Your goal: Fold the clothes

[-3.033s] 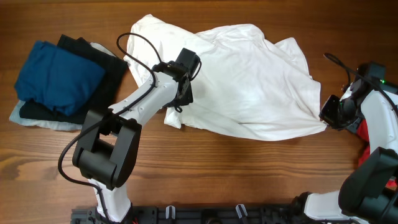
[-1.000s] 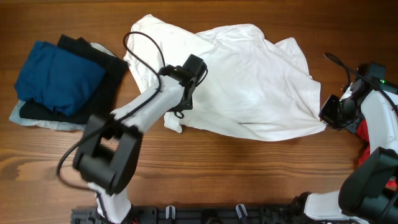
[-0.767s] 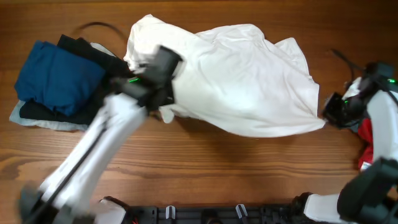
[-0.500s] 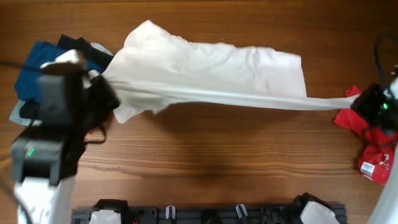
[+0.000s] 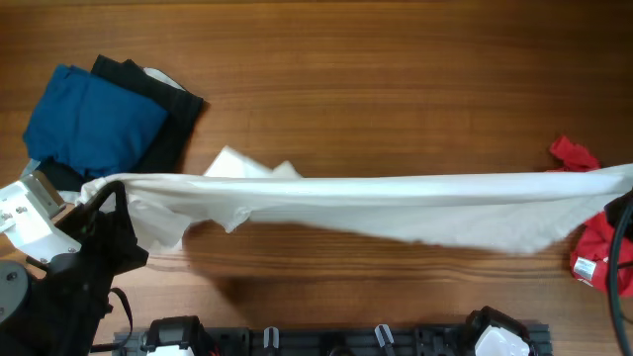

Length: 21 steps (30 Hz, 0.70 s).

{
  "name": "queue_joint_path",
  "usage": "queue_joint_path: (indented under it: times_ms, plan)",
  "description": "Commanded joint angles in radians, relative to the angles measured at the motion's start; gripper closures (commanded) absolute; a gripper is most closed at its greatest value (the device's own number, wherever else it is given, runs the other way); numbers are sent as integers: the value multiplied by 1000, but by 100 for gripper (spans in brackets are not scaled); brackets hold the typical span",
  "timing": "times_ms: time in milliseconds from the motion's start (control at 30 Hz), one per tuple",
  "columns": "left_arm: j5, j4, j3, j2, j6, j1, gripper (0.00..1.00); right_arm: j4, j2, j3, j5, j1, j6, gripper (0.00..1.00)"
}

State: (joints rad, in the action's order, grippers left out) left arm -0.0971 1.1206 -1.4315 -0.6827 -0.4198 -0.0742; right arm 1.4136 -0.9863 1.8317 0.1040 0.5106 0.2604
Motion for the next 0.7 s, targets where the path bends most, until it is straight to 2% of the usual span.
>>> queue_joint_path:
  times_ms: [0, 200, 333, 400, 500, 600, 667]
  plan:
    - [-92, -23, -3, -135, 20, -8, 96, -10, -172, 2, -1, 7, -31, 96]
    - [-238, -176, -3, -534, 21, 1, 96, -63, -526, 2, 79, -37, -87, 96]
    - [-376, -467, -8, -874, 20, 63, 96, -176, -776, 2, 106, -125, -103, 96]
    - [-397, -571, -49, -1004, -5, 80, 96, -262, -863, 6, 129, -164, -89, 96]
    - [-408, -621, -200, -1117, -63, 82, 96, -356, -879, 80, 138, -183, -13, 96]
    - [-403, -634, -396, -1133, -63, 75, 96, -364, -850, 291, 113, -176, 64, 96]
    - [-380, -620, -613, -1129, -61, 52, 96, -356, -822, 468, 9, -169, 103, 96]
